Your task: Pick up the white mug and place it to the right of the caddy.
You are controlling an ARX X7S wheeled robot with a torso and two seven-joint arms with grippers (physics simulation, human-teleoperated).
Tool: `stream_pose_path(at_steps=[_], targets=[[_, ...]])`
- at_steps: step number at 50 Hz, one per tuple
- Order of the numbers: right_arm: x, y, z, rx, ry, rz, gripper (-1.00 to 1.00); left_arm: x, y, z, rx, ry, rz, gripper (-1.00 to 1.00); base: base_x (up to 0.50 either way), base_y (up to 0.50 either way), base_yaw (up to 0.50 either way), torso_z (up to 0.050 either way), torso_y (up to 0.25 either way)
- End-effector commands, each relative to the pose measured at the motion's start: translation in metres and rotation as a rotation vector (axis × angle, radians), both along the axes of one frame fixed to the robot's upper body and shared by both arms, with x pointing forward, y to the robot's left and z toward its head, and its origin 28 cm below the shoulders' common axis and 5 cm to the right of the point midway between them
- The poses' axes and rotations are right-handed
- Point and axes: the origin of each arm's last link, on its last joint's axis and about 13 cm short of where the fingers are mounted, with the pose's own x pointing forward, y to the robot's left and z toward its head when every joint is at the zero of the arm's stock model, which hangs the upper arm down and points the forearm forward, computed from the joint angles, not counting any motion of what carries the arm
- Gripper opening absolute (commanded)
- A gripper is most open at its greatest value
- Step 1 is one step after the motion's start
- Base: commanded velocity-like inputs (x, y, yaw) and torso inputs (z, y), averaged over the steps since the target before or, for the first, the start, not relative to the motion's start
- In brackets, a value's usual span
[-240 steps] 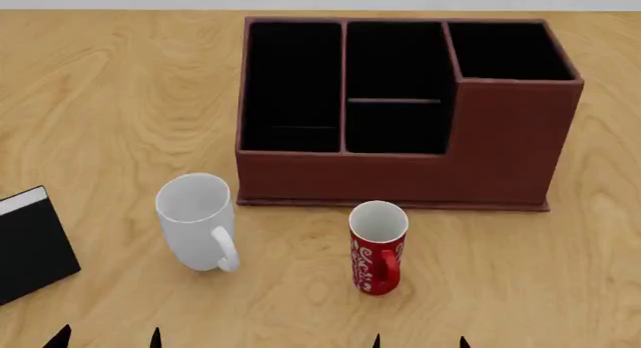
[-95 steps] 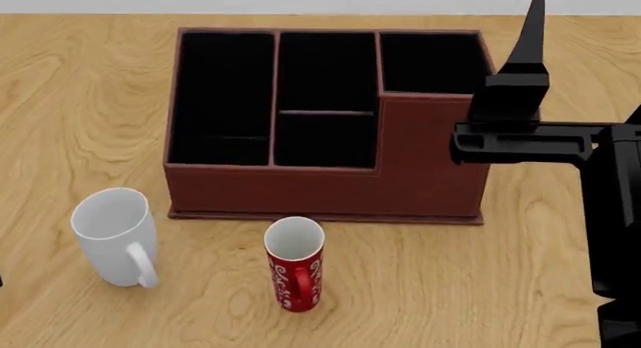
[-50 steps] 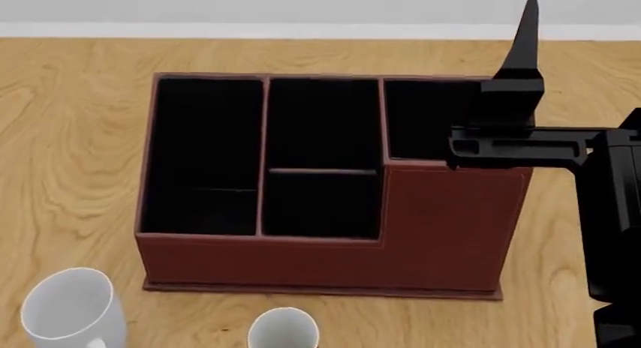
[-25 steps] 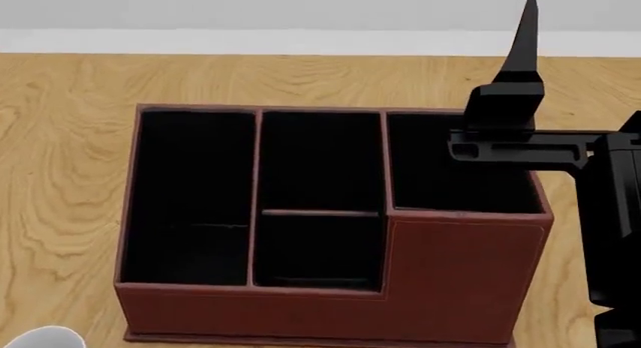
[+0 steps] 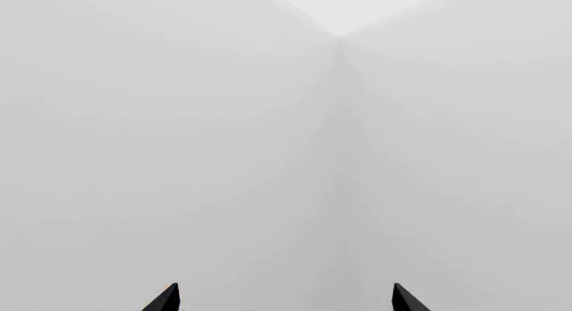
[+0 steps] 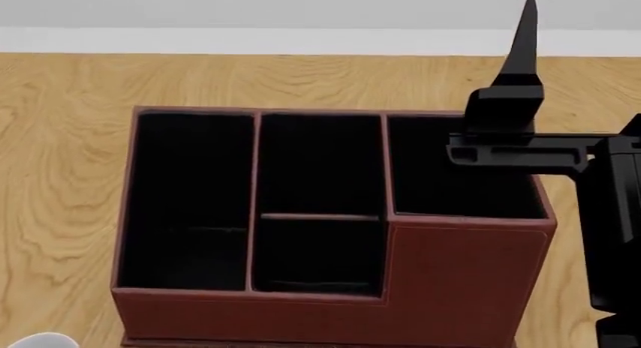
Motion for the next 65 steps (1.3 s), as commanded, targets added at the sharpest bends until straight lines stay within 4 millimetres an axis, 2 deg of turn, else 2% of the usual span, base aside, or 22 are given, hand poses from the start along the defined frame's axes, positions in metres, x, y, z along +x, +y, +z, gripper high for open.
stream_pose_path(at_steps=[1, 21, 40, 65], targets=[[-0.001, 0.0, -0.001, 0.004, 0.001, 0.005, 1.0, -0.002, -0.002, 0.0, 0.018, 0.002, -0.025, 1.0, 0.0, 0.0, 0.0, 0.0, -0.238], [0.002, 0.0, -0.002, 0.007, 0.002, 0.014, 1.0, 0.001, -0.002, -0.002, 0.017, 0.016, -0.004, 1.0, 0.0, 0.0, 0.0, 0.0, -0.24], [-0.006, 0.0, 0.003, 0.003, -0.01, 0.009, 1.0, -0.002, -0.002, 0.0, 0.022, 0.008, -0.013, 1.0, 0.0, 0.0, 0.0, 0.0, -0.191], [-0.012, 0.001, 0.006, -0.012, -0.018, 0.006, 1.0, -0.001, -0.001, -0.002, 0.011, 0.006, -0.031, 1.0, 0.0, 0.0, 0.0, 0.0, -0.004]])
